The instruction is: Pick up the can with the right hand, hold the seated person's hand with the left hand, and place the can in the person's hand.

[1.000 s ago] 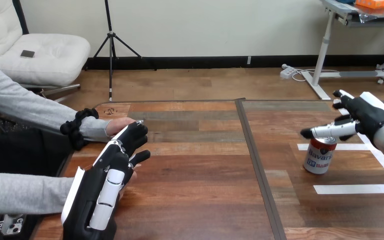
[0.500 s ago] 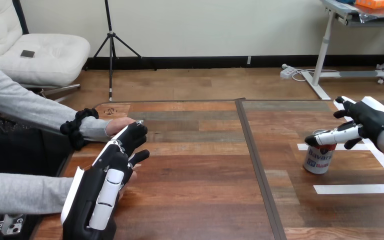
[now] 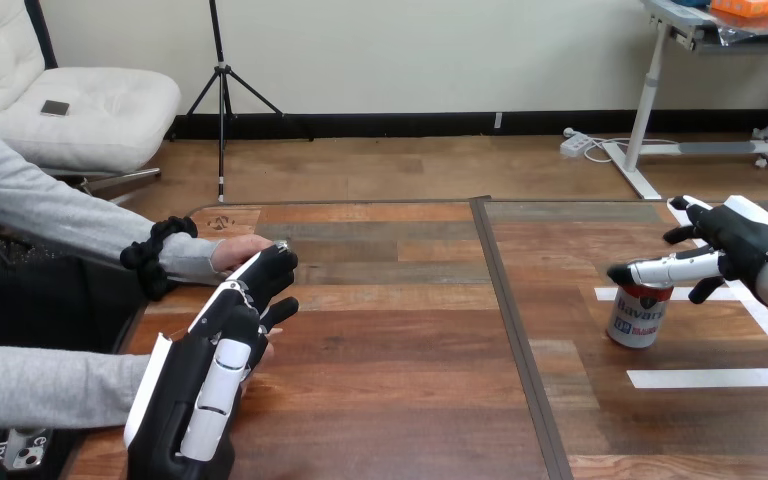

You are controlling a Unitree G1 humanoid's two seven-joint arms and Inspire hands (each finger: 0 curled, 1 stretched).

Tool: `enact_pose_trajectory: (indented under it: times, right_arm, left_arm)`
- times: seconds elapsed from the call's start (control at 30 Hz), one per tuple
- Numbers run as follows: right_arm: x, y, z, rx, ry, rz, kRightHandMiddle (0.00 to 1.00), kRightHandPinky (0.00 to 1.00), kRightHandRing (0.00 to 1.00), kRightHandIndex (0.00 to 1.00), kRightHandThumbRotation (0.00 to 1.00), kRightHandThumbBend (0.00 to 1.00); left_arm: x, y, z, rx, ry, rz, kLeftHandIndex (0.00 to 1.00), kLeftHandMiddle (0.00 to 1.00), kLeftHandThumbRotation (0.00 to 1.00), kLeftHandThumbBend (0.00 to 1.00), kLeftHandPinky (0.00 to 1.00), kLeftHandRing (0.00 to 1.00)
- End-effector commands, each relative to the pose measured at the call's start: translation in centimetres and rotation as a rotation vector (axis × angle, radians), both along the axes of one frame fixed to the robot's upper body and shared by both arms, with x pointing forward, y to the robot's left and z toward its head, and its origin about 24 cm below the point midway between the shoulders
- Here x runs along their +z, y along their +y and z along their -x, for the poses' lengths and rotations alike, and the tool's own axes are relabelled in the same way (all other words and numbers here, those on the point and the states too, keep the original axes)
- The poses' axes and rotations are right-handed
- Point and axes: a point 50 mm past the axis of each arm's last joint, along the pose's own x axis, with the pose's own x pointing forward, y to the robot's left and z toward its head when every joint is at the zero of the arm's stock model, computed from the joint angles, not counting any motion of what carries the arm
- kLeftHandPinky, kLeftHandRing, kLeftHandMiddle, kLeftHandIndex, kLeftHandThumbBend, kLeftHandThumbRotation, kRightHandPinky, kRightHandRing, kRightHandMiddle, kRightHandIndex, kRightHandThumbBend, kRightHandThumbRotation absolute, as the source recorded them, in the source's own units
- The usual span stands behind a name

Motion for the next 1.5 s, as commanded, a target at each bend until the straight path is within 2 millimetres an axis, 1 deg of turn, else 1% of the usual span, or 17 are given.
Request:
enact_pose_trajectory:
  times: [0.0, 0.1, 0.27, 0.4, 0.57, 0.7, 0.8, 0.87, 1.13, 1.47]
  right_arm:
    - [2.41, 0.07, -1.04, 0.016, -0.082, -0.014, 0.86, 0.38, 0.73, 1.00, 0.46, 1.00]
    - [2.46, 0.07, -1.04, 0.023, -0.082, -0.007, 0.89, 0.39, 0.77, 1.00, 0.48, 1.00]
    - [2.50, 0.07, -1.06, 0.025, -0.076, -0.005, 0.95, 0.43, 0.83, 1.00, 0.51, 1.00]
    - [2.56, 0.10, -1.04, 0.040, -0.078, -0.012, 0.95, 0.44, 0.84, 1.00, 0.53, 1.00]
    - [2.58, 0.11, -1.01, 0.049, -0.078, -0.013, 0.99, 0.48, 0.91, 1.00, 0.55, 1.00]
    - [2.57, 0.18, -1.00, 0.062, -0.078, -0.010, 0.99, 0.51, 0.94, 1.00, 0.56, 1.00]
    - [2.58, 0.25, -1.00, 0.074, -0.074, -0.009, 1.00, 0.56, 0.97, 1.00, 0.56, 1.00]
    - [2.57, 0.26, -1.00, 0.078, -0.070, -0.006, 1.00, 0.62, 0.98, 1.00, 0.57, 1.00]
    - [2.53, 0.43, -1.05, 0.097, -0.055, 0.030, 1.00, 0.75, 1.00, 1.00, 0.57, 1.00]
    - [2.30, 0.55, -1.00, 0.097, -0.050, 0.013, 1.00, 0.77, 1.00, 1.00, 0.54, 1.00]
  left_arm:
    - [1.48, -0.15, -0.86, -0.001, -0.080, 0.008, 0.84, 0.88, 0.89, 0.63, 0.87, 0.91]
    - [1.49, -0.16, -0.83, 0.001, -0.078, 0.007, 0.84, 0.88, 0.89, 0.63, 0.86, 0.91]
    - [1.49, -0.18, -0.82, 0.002, -0.077, 0.007, 0.83, 0.88, 0.88, 0.64, 0.86, 0.91]
    - [1.48, -0.19, -0.82, 0.002, -0.080, 0.004, 0.83, 0.88, 0.88, 0.64, 0.86, 0.91]
    - [1.46, -0.20, -0.82, 0.003, -0.078, 0.002, 0.83, 0.88, 0.88, 0.65, 0.86, 0.91]
    - [1.44, -0.18, -0.81, -0.002, -0.081, 0.001, 0.83, 0.88, 0.88, 0.65, 0.86, 0.91]
    - [1.42, -0.17, -0.80, -0.004, -0.082, -0.001, 0.84, 0.88, 0.88, 0.64, 0.86, 0.91]
    - [1.41, -0.18, -0.78, -0.002, -0.079, 0.002, 0.84, 0.88, 0.88, 0.64, 0.87, 0.91]
    - [1.37, -0.19, -0.69, 0.006, -0.077, 0.009, 0.84, 0.88, 0.87, 0.65, 0.87, 0.91]
    - [1.36, -0.25, -0.66, 0.008, -0.073, 0.018, 0.83, 0.88, 0.86, 0.65, 0.87, 0.91]
